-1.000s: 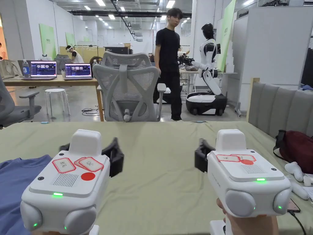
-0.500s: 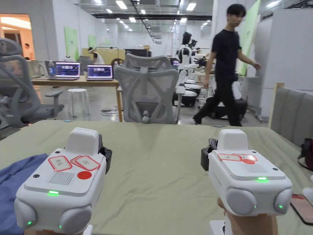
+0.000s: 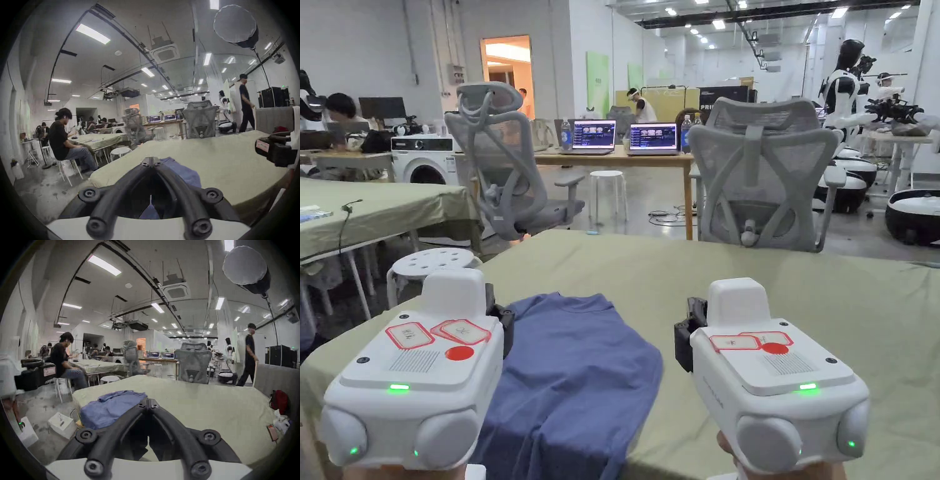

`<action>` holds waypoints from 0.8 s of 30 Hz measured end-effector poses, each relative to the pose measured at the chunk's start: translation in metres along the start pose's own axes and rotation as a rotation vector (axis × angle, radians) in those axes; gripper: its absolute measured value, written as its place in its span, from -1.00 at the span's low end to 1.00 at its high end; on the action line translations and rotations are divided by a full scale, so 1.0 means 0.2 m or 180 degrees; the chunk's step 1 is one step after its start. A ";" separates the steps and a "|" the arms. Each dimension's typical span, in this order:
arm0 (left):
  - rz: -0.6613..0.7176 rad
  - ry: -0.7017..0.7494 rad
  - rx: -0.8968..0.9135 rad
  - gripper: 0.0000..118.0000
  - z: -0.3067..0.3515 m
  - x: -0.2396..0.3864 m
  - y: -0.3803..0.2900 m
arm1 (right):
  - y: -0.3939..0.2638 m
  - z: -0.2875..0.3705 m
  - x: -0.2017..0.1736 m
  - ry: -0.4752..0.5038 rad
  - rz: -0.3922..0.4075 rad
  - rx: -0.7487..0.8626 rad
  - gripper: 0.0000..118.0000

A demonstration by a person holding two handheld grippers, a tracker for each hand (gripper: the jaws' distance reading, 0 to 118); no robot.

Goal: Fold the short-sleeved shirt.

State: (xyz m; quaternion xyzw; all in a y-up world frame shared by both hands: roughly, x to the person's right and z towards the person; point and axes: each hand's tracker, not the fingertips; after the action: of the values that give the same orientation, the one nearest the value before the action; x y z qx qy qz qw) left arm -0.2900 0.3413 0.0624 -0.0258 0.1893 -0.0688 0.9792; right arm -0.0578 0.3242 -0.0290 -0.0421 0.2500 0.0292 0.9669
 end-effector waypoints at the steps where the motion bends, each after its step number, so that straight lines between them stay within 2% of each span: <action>1: -0.0015 -0.0015 -0.0049 -1.00 -0.04 0.02 -0.01 | 0.00 -0.02 0.00 0.0001 0.0008 -0.0022 -1.00; 7: -0.0035 -0.0164 -0.0324 -1.00 -0.36 0.16 -0.06 | -0.02 -0.20 0.10 -0.0023 0.0105 -0.0197 -1.00; 13: -0.0053 -0.0227 -0.0632 -1.00 -0.76 0.27 -0.06 | -0.01 -0.57 0.22 -0.0059 0.0078 -0.0380 -1.00; 17: -0.0195 -0.0259 -0.1012 -1.00 -1.12 0.34 -0.12 | -0.02 -0.77 0.30 -0.0055 0.0009 -0.0498 -1.00; 22: -0.0423 -0.0466 -0.1674 -1.00 -1.74 0.45 -0.29 | -0.08 -1.00 0.39 -0.0063 -0.0032 -0.0656 -1.00; 24: -0.0359 -0.0553 -0.1925 -1.00 -1.98 0.49 -0.39 | -0.09 -1.06 0.43 -0.0068 -0.0034 -0.0715 -1.00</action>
State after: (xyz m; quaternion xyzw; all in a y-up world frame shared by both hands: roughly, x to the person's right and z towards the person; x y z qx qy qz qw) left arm -0.3583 0.2398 -0.3350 -0.3320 0.1151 -0.0612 0.9342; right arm -0.0834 0.2895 -0.2534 -0.1512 0.2345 0.0523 0.9589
